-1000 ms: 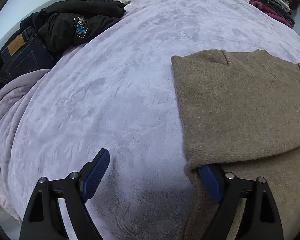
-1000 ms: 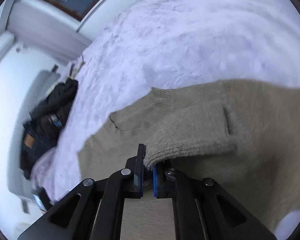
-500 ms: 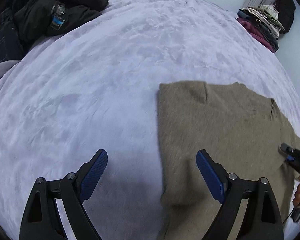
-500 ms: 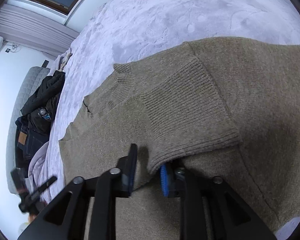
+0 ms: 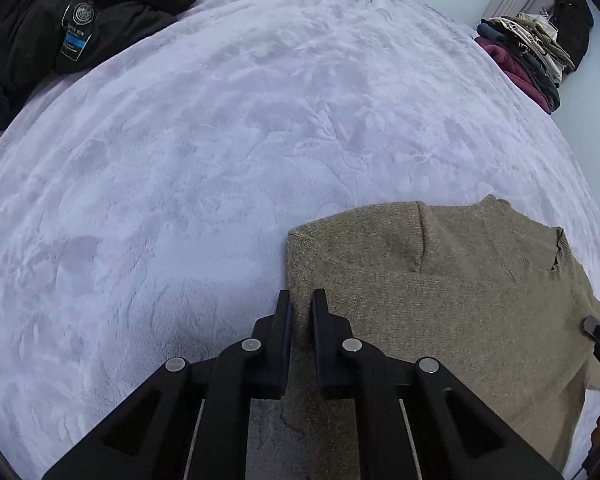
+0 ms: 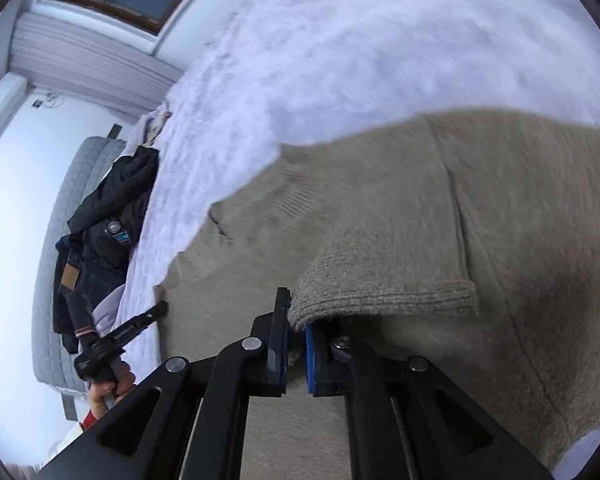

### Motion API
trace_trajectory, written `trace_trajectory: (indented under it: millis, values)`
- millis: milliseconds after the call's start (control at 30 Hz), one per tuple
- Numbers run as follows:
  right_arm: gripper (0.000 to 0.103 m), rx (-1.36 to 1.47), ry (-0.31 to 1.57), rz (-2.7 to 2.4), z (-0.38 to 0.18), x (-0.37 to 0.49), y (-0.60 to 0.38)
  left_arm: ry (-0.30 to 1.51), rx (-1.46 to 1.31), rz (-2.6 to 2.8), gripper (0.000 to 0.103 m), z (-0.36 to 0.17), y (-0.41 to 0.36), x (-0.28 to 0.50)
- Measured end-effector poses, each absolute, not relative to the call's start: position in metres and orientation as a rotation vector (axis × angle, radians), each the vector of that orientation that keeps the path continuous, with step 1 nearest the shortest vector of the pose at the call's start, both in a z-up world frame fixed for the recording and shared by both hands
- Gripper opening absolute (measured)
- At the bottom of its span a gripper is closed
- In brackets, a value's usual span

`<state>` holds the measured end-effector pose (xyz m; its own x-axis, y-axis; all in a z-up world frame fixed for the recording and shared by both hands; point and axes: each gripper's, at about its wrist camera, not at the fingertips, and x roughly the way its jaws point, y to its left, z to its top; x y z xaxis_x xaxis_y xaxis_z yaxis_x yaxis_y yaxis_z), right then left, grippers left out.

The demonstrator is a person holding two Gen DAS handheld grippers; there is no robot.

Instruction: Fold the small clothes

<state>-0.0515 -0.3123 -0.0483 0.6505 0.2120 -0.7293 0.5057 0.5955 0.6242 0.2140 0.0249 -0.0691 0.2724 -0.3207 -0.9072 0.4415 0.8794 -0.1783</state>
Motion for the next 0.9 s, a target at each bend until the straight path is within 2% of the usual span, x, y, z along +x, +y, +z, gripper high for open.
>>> trace_trajectory:
  millis: [100,133,233,433,667,700,733,767,800,867,900]
  values:
    - [0.007,0.906,0.922,-0.244,-0.061,-0.047,-0.315,1.188,0.118,-0.507,0.011,-0.073,0.024,0.215]
    - [0.007,0.92,0.945,-0.265,-0.07,-0.05,-0.318,1.185,0.112,-0.494,0.017,-0.073,0.024,0.214]
    - [0.008,1.03,0.914,-0.28,-0.086,-0.071,-0.326,1.163,0.16,-0.377,0.072,-0.066,0.03,0.211]
    - [0.013,1.001,0.92,-0.384,-0.069,-0.097,-0.329,1.144,0.212,-0.367,0.072,-0.05,0.046,0.19]
    - [0.016,1.075,0.903,-0.435,-0.062,-0.129,-0.331,1.142,0.268,-0.483,0.075,-0.03,0.026,0.139]
    - [0.026,1.076,0.891,-0.43,-0.06,-0.13,-0.333,1.139,0.265,-0.496,0.075,-0.029,0.023,0.134]
    - [0.044,1.077,0.881,-0.427,-0.06,-0.13,-0.335,1.138,0.266,-0.506,0.075,-0.03,0.018,0.132]
    - [0.051,1.092,0.855,-0.423,-0.059,-0.128,-0.34,1.138,0.272,-0.512,0.075,-0.031,0.013,0.13]
    - [0.056,1.119,0.817,-0.413,-0.059,-0.125,-0.345,1.139,0.277,-0.512,0.075,-0.034,0.009,0.13]
    - [0.056,1.166,0.778,-0.398,-0.062,-0.118,-0.352,1.152,0.29,-0.505,0.075,-0.041,0.004,0.129]
    - [0.052,1.184,0.776,-0.395,-0.066,-0.113,-0.355,1.158,0.301,-0.495,0.075,-0.045,0.002,0.128]
